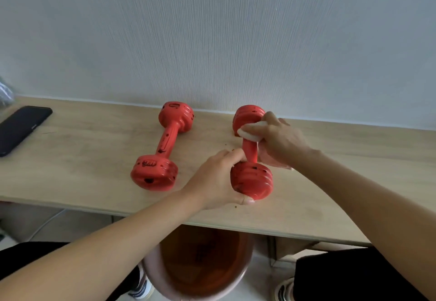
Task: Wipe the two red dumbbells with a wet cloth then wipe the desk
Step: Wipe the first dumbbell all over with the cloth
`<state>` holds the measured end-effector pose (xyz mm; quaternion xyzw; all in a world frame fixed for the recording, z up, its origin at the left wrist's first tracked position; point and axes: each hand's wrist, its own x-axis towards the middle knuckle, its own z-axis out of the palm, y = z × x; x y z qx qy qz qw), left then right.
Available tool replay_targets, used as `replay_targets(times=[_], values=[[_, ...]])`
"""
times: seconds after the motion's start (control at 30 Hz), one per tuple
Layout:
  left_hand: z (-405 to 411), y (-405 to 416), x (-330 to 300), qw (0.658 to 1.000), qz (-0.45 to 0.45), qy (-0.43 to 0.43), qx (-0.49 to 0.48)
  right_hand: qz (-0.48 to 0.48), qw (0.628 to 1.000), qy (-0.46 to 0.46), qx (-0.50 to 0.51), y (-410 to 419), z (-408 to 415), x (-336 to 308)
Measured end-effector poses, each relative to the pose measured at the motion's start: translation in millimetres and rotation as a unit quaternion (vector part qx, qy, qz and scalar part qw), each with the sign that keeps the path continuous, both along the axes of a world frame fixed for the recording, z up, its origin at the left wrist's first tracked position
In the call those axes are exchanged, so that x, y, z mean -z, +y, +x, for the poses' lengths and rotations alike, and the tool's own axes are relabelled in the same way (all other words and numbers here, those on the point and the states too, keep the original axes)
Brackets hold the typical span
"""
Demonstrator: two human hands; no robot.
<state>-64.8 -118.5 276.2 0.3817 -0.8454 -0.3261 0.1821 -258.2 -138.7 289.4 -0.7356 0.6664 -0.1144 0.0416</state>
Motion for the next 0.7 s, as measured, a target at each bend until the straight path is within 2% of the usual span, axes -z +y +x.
replay_targets(times=[0.1,0.2,0.27,0.4,0.5,0.7], values=[[7.0,0.8,-1.5,1.0,0.003,-0.004,0.014,0.02,0.999,-0.01,-0.05,15.0,0.0,-2.7],[9.6,2.9,-2.0,1.0,-0.005,-0.01,0.021,0.051,0.992,0.048,-0.101,31.6,2.1,-7.6],[9.5,1.7,-1.8,1.0,-0.01,-0.016,0.023,0.049,0.993,0.06,-0.093,29.4,5.2,-9.4],[9.0,0.7,-0.4,1.0,-0.004,-0.01,0.02,0.015,0.999,0.021,-0.026,3.6,5.1,-8.1],[9.3,-0.9,1.8,1.0,-0.003,-0.002,0.011,0.021,0.999,0.011,-0.03,-0.5,9.3,-9.7],[13.0,-2.0,7.6,0.999,0.01,0.03,0.01,0.045,0.987,-0.019,-0.151,45.7,4.5,-5.8]])
